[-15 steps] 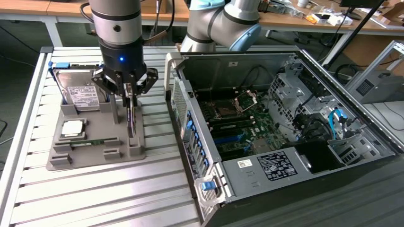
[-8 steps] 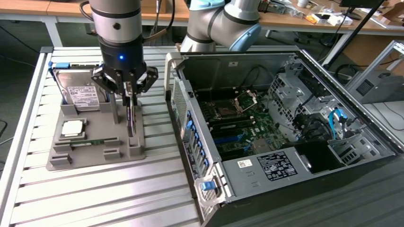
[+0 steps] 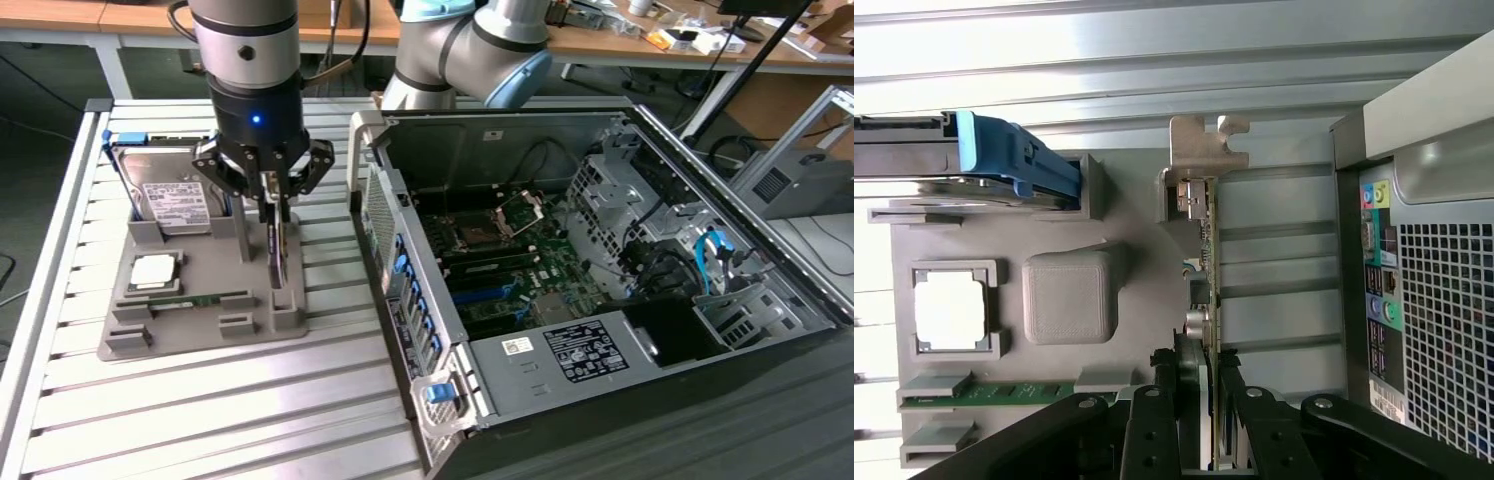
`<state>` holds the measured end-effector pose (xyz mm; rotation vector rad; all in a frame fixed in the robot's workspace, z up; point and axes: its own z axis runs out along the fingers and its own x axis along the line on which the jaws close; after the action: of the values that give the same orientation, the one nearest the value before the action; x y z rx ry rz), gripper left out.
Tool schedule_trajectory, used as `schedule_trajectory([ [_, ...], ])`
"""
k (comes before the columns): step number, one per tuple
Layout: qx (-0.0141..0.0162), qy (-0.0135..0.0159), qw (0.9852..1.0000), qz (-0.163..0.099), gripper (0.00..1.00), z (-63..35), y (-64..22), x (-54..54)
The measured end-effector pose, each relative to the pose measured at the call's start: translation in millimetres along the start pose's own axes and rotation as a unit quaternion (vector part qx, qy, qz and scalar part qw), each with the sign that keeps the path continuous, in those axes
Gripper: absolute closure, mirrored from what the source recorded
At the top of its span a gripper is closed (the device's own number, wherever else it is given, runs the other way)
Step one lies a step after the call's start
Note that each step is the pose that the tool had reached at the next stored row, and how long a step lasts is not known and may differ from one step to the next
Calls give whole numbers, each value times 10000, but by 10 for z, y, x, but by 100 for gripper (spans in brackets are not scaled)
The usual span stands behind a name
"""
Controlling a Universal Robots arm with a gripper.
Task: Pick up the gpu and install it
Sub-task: 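Pick up the gpu and move the gpu toward the slot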
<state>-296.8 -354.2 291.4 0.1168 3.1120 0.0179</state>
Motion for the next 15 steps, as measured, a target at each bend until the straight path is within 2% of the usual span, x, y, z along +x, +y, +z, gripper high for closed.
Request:
schedule_trajectory([
  [15, 0, 0, 10000, 0, 73, -42, 1, -1],
])
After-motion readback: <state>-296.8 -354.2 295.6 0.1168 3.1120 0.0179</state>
